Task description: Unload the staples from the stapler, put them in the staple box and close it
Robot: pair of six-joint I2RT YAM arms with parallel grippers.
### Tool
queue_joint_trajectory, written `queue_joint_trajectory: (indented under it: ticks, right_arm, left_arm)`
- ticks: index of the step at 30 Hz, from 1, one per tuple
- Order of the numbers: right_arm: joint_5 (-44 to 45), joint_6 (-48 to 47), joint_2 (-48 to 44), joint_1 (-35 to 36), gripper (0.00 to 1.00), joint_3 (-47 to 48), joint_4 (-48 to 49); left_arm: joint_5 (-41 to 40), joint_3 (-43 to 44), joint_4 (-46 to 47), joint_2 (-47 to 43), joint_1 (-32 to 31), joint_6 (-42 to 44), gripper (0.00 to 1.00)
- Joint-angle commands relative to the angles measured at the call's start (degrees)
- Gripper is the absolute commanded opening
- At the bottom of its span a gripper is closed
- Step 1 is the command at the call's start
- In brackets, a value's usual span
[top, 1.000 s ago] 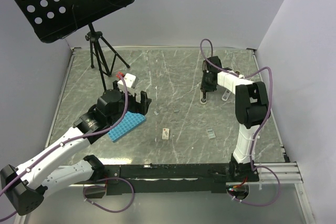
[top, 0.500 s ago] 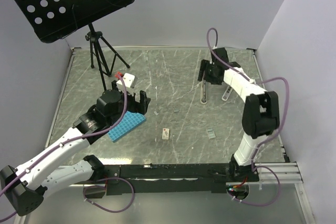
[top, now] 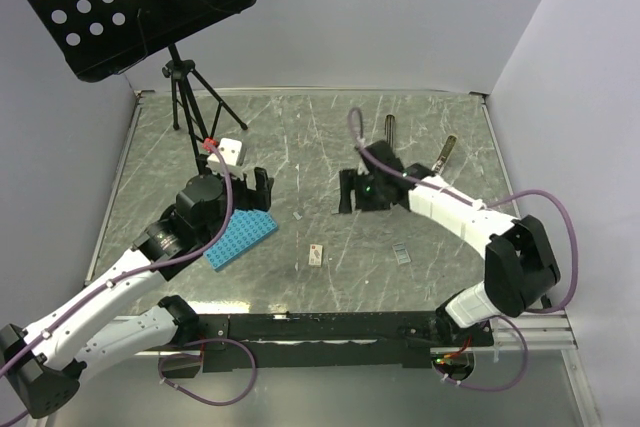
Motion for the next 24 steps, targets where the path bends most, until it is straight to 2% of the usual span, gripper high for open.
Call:
queue_joint_trajectory:
  ticks: [1,4,8,10,17,19,22,24]
  right_arm:
    - [0.5,6.7,1.3,6.0,0.77,-1.9,1.7]
    - [3.3,9.0,2.8,7.4,0.77,-2.2,0.6]
    - [11.5,10.1,3.8,7.1,0.79,-0.5,-9.3]
    - [12.7,9.2,3.3,6.7,0.79,-0.4,-12.0]
    - [14.0,8.3,-0.4,4.2,0.87,-4.9,-20.0]
    - [13.0,8.4,-1.6,3.3,0.89,-6.1,-20.7]
    - [11.2,7.6,-3.9,0.5,0.99,-8.5,-19.4]
    - [9.7,6.1,-4.2,-2.2,1.00,-10.1,-18.7]
  left_arm:
    - [-8.6,-0.1,2.4,-1.3,0.1,-0.2,0.97]
    - [-9.7,-1.3,3.1,-2.4,0.2,0.4,0.97]
    - [-9.8,-1.8,4.1,-2.7,0.2,0.8,0.97]
    - [-9.9,-1.1,3.3,-2.1,0.2,0.7,0.97]
    - [-9.7,-1.1,3.3,-2.6,0.2,0.3,0.97]
    - [-9.3,-1.0,3.4,-2.8,0.1,0.2,0.97]
    - [-8.6,-1.0,3.5,-3.0,0.1,0.1,0.97]
    - [-8.3,-0.8,3.3,-2.8,0.2,-0.2,0.97]
